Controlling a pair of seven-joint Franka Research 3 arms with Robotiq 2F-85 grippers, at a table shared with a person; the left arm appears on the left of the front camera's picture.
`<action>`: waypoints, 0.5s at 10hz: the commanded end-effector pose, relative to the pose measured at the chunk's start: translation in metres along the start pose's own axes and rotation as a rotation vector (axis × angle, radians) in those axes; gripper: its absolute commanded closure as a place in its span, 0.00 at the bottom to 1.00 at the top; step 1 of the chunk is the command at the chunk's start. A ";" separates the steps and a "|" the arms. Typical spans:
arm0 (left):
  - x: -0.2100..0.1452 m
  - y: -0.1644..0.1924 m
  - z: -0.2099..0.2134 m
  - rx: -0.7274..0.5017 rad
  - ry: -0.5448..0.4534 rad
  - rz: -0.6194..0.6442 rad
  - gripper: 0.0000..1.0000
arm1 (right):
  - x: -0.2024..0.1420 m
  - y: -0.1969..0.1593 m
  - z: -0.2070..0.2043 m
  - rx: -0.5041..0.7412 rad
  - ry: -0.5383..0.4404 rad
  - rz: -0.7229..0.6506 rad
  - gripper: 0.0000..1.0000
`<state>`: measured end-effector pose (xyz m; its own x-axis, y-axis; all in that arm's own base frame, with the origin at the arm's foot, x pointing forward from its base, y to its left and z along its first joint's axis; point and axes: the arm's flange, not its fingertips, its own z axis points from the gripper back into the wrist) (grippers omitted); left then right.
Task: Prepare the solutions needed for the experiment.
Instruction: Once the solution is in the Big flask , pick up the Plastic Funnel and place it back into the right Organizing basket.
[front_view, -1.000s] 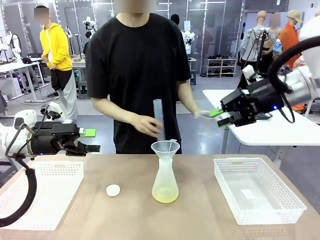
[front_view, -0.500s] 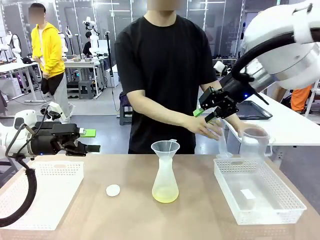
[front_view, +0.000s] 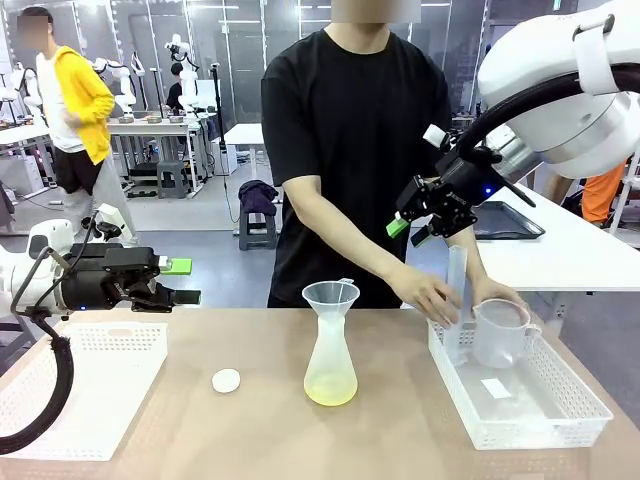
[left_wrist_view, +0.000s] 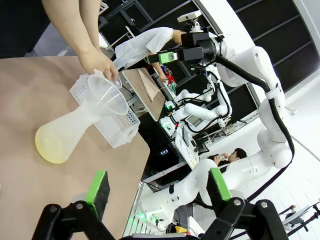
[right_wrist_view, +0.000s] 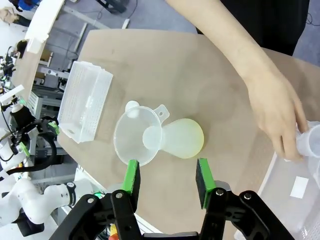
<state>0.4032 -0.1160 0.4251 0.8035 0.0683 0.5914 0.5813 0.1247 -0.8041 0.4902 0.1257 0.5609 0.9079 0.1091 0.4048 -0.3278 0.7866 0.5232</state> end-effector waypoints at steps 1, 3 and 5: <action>0.001 -0.001 -0.001 -0.019 -0.014 0.008 0.00 | 0.000 0.001 -0.001 -0.002 0.002 0.002 0.42; 0.001 -0.001 -0.001 -0.019 -0.014 0.008 0.00 | -0.003 0.011 -0.013 -0.045 0.034 0.133 0.42; 0.001 -0.001 -0.001 -0.019 -0.014 0.008 0.00 | 0.009 0.027 -0.038 -0.099 0.107 0.158 0.42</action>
<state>0.4032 -0.1160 0.4251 0.8035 0.0682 0.5915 0.5813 0.1247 -0.8041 0.4856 0.1587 0.5506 0.8706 0.2692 0.4119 -0.4435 0.7918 0.4199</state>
